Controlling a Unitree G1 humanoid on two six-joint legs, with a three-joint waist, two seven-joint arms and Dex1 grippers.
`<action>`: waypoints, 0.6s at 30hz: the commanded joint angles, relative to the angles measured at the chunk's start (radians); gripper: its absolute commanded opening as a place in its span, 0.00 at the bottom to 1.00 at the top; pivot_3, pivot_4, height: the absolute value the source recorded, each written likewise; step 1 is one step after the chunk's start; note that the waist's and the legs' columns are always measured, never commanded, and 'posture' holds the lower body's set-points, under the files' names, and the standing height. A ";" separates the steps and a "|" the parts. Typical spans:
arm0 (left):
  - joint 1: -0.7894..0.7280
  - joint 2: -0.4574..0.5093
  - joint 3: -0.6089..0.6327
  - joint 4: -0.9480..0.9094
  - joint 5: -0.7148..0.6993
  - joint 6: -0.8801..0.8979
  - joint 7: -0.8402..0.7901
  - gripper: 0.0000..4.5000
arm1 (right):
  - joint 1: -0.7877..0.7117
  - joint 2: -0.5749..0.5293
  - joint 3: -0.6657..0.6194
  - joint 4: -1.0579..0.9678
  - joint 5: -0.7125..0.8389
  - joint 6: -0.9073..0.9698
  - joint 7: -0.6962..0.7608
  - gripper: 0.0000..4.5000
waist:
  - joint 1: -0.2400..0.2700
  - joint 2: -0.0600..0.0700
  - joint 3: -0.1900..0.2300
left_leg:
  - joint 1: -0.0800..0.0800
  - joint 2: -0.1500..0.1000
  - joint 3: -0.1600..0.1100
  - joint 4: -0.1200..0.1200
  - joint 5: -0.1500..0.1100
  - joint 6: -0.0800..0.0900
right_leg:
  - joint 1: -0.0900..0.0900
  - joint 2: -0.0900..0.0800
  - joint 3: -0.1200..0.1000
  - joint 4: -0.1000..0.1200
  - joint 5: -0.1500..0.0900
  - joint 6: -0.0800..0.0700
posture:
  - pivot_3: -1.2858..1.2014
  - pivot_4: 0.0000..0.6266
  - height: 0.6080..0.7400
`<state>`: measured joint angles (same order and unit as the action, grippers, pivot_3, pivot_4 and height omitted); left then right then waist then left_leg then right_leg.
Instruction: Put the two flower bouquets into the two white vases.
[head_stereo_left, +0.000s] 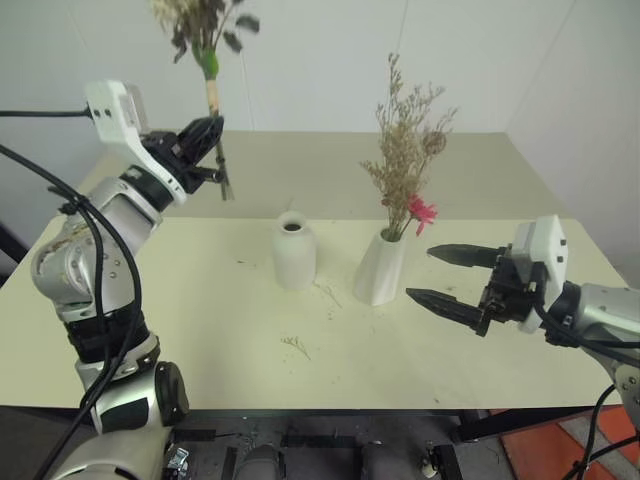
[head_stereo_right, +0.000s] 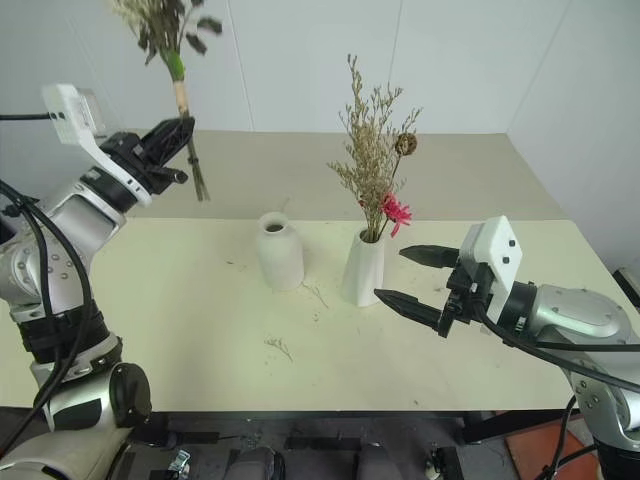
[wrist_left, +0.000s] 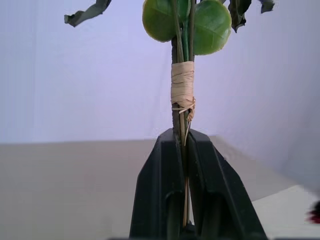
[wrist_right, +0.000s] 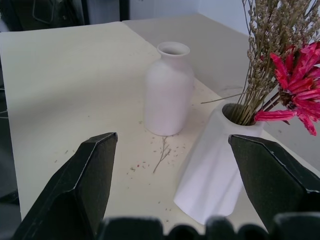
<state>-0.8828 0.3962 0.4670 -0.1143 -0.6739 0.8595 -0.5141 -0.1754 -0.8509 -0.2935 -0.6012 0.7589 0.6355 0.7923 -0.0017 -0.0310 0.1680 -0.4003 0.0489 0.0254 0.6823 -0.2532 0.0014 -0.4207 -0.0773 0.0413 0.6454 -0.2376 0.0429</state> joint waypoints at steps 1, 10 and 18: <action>-0.049 0.006 -0.028 0.054 -0.080 -0.045 -0.108 0.01 | -0.001 0.006 -0.026 -0.039 -0.001 -0.027 -0.018 0.94 | -0.001 0.000 0.000 | 0.000 0.000 0.000 0.000 0.000 0.000 | 0.000 0.000 0.000 0.000 0.000 0.000 | 0.52 0.24 1.00; -0.027 0.014 -0.187 0.215 -0.043 -0.202 -0.361 0.01 | 0.027 0.014 -0.045 -0.069 0.008 -0.027 -0.047 0.94 | -0.006 0.000 0.000 | -0.001 0.000 0.000 0.000 0.000 0.000 | 0.000 0.000 0.000 -0.001 0.000 0.000 | 0.52 0.24 1.00; 0.002 0.000 -0.235 0.301 0.009 -0.351 -0.422 0.01 | 0.049 0.013 -0.065 -0.091 0.022 -0.021 -0.064 0.94 | -0.010 0.000 0.000 | 0.000 0.000 0.000 0.000 0.000 0.000 | 0.000 0.000 0.000 0.000 0.000 0.000 | 0.52 0.24 1.00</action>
<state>-0.8615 0.3896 0.2267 0.1905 -0.6683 0.5476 -0.9249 -0.1267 -0.8367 -0.3131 -0.6621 0.7682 0.6346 0.7363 -0.0121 -0.0310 0.1680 -0.4006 0.0489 0.0254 0.6823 -0.2532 0.0014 -0.4207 -0.0771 0.0415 0.6448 -0.2377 0.0430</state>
